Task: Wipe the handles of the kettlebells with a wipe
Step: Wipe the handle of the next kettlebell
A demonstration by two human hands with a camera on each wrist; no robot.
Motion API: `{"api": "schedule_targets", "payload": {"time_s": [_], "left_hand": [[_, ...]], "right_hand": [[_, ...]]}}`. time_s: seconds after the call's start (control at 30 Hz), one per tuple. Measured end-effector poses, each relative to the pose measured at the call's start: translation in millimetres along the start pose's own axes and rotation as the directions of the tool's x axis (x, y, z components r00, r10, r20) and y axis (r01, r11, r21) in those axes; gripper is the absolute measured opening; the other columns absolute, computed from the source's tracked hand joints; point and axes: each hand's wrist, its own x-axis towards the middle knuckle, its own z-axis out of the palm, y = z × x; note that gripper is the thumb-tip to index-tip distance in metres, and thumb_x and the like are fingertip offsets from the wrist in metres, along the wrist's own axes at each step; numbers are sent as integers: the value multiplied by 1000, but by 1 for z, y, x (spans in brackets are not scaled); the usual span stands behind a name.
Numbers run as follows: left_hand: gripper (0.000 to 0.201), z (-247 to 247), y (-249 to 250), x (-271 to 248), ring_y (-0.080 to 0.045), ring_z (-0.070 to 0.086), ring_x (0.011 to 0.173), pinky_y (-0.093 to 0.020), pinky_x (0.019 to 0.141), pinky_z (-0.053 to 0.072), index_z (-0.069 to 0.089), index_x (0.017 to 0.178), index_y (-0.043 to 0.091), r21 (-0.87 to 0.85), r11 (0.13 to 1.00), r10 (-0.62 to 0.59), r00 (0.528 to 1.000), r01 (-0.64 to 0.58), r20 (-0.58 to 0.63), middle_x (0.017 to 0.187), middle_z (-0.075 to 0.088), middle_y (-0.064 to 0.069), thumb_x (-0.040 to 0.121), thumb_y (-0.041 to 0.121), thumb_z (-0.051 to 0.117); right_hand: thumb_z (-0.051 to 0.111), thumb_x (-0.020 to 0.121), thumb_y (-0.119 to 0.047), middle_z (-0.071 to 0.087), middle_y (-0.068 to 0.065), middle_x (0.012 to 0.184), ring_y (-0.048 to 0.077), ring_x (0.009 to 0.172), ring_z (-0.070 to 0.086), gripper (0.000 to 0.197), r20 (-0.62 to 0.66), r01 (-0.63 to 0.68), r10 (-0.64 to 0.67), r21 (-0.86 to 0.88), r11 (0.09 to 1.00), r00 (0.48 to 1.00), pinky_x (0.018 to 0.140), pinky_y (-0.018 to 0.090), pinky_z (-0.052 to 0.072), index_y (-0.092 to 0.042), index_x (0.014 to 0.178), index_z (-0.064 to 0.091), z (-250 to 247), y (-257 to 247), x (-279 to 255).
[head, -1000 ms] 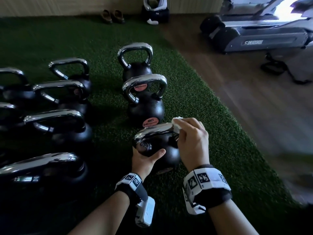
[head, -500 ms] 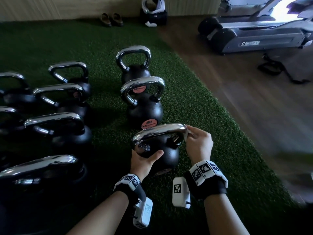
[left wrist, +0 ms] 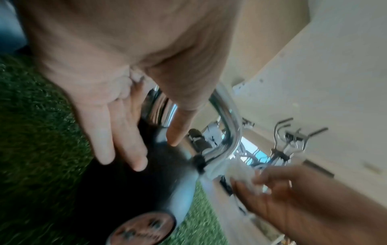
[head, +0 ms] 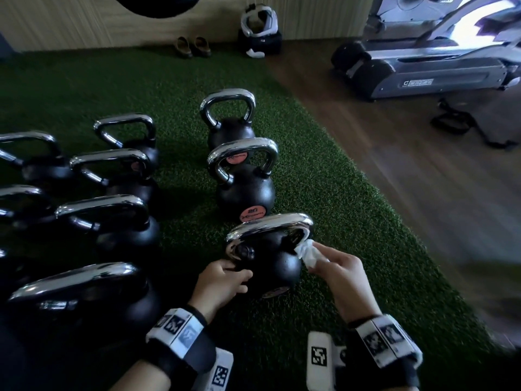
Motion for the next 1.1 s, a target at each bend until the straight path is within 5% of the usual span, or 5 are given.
{"api": "schedule_targets", "payload": {"time_s": [0.33, 0.6, 0.8, 0.93, 1.1], "left_hand": [[38, 27, 53, -55, -22, 76, 89, -36, 86, 62, 77, 102, 8, -419, 901, 105, 882, 111, 459, 99, 77, -15, 104, 37, 52], [27, 26, 62, -60, -26, 73, 107, -37, 94, 59, 79, 110, 11, -451, 834, 402, 910, -319, 99, 110, 79, -9, 91, 29, 71], [25, 10, 87, -55, 3, 72, 101, -18, 93, 55, 77, 117, 19, 166, 641, 761, 592, -749, -263, 107, 79, 15, 103, 30, 60], [28, 26, 86, -31, -7, 69, 113, -21, 115, 37, 73, 126, 19, 543, 485, 858, 494, -686, -142, 121, 76, 7, 106, 27, 56], [33, 42, 67, -24, -18, 68, 123, -49, 111, 47, 73, 124, 10, 722, 263, 924, 382, -640, 1, 128, 73, -6, 94, 9, 60]], "right_hand": [[84, 72, -4, 76, -23, 79, -5, 74, 70, 33, 151, 348, -315, -502, 792, 937, 70, 12, 52, -35, 85, 83, 10, -39, -41], [92, 66, -22, 63, -8, 74, 6, 59, 56, 32, -12, 371, -436, -505, 779, 900, 58, 15, 46, -31, 88, 71, 19, -37, -13], [83, 76, -11, 73, -3, 106, 15, 85, 70, 45, -139, 278, -441, -601, 749, 887, 82, 35, 57, -22, 118, 70, 12, -8, 25], [90, 72, -37, 73, -5, 99, 16, 97, 70, 48, -83, 96, -162, -523, 847, 983, 86, 29, 51, -23, 112, 68, 31, 6, 48], [86, 78, -34, 73, 0, 92, 25, 94, 71, 37, -174, 114, -226, -494, 862, 958, 72, 24, 39, -17, 105, 68, 43, 26, 56]]}}
